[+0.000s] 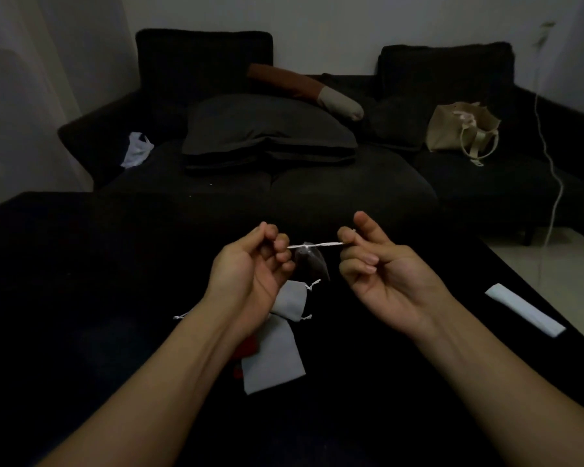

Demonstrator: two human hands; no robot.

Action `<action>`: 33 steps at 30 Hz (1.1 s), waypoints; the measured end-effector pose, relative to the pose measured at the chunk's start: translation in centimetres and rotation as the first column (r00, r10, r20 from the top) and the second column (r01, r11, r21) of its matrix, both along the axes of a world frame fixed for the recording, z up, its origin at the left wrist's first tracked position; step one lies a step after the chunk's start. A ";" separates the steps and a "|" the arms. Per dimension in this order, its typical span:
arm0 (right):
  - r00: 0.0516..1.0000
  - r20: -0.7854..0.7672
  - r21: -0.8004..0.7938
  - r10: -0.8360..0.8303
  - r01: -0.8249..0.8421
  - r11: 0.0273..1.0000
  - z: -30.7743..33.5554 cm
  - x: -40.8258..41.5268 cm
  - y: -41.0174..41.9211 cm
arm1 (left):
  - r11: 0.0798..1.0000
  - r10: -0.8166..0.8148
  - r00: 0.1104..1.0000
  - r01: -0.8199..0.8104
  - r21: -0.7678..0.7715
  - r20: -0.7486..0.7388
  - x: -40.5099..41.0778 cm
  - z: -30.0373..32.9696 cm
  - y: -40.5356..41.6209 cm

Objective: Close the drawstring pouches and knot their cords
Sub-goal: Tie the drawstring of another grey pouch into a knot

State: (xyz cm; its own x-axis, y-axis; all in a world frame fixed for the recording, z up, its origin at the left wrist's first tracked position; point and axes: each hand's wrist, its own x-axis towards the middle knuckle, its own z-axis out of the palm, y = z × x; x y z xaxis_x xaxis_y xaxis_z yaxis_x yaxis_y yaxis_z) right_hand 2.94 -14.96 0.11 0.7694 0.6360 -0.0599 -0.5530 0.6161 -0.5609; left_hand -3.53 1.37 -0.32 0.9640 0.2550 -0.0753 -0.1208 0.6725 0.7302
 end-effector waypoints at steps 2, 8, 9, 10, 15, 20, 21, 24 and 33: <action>0.995 0.096 -0.104 -0.009 0.019 0.994 -0.1 0.3 0.1 | 0.998 -0.004 1.000 0.003 0.060 0.018 -0.1 0.2 0.0; 0.783 0.609 -0.574 0.124 0.328 0.750 -0.7 -0.7 0.5 | 0.979 -0.047 0.998 0.040 0.200 0.029 -0.5 0.3 -0.6; 0.703 0.692 -0.579 0.164 0.404 0.709 -0.7 -0.8 0.4 | 0.972 -0.051 0.998 0.041 0.230 0.038 -0.5 0.3 -0.6; 0.612 0.760 -0.573 0.217 0.474 0.669 -0.8 -0.8 0.3 | 0.964 -0.053 0.997 0.039 0.265 0.046 -0.6 0.3 -0.6; 0.300 0.831 -0.500 0.469 0.772 0.392 -1.3 -0.6 0.1 | 0.884 0.001 1.000 -0.004 0.468 0.008 -0.5 -0.1 -0.5; 0.225 0.876 -0.432 0.427 0.759 0.487 -0.6 0.2 -0.3 | 0.912 0.065 0.998 -0.062 0.405 0.005 -0.1 0.0 -0.4; 0.218 0.883 -0.422 0.415 0.754 0.504 -0.5 0.3 -0.4 | 0.914 0.078 0.997 -0.076 0.399 0.010 -0.1 -0.1 -0.6; 0.237 0.871 -0.448 0.429 0.741 0.500 -0.9 0.5 -0.6 | 0.845 0.115 0.993 -0.086 0.527 -0.022 0.0 -0.6 -1.0; 0.295 0.845 -0.504 0.445 0.715 0.484 -1.3 0.3 -0.7 | 0.034 0.027 0.990 -0.140 0.990 0.139 -1.0 -1.5 0.6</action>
State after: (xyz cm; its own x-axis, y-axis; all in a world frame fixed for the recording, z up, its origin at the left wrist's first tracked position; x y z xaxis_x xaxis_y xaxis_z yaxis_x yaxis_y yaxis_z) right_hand 3.23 -15.66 -1.16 0.7194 0.6057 0.3401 0.6331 -0.3703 -0.6798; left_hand -4.53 1.95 -1.80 0.9167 0.1104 0.3839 -0.1977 -0.7098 0.6761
